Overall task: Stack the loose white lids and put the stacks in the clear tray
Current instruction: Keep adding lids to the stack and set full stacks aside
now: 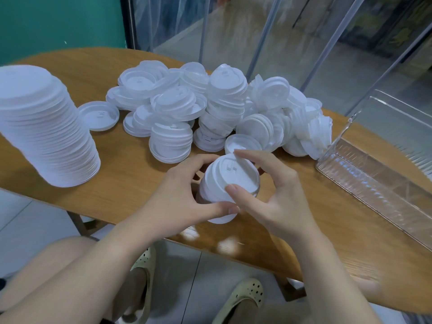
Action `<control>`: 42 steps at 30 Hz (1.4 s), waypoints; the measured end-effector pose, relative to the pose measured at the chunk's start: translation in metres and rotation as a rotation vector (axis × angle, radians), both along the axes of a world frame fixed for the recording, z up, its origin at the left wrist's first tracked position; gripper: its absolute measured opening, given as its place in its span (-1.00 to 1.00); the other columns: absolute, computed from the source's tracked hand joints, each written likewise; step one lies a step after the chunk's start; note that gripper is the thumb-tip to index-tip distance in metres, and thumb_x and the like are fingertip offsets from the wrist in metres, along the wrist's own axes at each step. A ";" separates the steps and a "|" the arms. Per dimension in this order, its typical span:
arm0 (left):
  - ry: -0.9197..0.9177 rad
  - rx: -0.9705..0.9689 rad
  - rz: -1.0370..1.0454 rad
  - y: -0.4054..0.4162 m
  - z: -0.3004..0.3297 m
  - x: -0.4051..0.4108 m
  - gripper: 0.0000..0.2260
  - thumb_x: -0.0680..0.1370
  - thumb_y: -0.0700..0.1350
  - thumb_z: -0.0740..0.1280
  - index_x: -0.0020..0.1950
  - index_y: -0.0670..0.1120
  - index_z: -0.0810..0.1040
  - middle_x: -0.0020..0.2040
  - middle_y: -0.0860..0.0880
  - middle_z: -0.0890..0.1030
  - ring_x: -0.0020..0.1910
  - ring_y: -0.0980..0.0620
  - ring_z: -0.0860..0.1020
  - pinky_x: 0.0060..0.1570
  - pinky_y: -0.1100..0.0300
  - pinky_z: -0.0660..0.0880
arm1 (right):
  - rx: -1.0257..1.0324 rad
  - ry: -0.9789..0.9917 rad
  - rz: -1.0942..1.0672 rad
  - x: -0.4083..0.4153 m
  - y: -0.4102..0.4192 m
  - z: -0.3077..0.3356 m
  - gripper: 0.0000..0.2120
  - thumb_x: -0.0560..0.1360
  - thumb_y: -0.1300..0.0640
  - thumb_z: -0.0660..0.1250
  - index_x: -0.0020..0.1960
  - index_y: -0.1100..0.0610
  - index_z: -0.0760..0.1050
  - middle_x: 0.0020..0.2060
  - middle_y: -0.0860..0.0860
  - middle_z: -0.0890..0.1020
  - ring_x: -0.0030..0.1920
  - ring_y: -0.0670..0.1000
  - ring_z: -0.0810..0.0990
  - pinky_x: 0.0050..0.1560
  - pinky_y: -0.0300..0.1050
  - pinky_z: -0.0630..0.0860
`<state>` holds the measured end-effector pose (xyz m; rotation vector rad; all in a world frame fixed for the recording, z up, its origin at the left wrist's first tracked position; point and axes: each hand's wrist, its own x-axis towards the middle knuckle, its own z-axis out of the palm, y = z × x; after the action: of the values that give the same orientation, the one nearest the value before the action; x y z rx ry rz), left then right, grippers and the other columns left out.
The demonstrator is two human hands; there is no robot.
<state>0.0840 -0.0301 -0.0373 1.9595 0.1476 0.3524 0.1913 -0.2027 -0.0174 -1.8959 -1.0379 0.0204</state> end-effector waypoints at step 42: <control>-0.003 0.093 -0.046 0.010 -0.003 -0.002 -0.29 0.20 0.32 0.55 0.34 0.28 0.50 0.22 0.36 0.60 0.26 0.30 0.52 0.09 0.55 0.40 | -0.274 -0.180 -0.196 0.070 0.013 -0.031 -0.90 0.52 0.10 0.51 -0.09 0.08 0.60 -0.13 -0.13 0.59 0.00 -0.10 0.42 0.03 -0.24 0.38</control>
<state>0.0824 -0.0206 -0.0404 2.0506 0.0849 0.3374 0.2616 -0.1899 -0.0480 -2.2765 -1.0028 -0.1298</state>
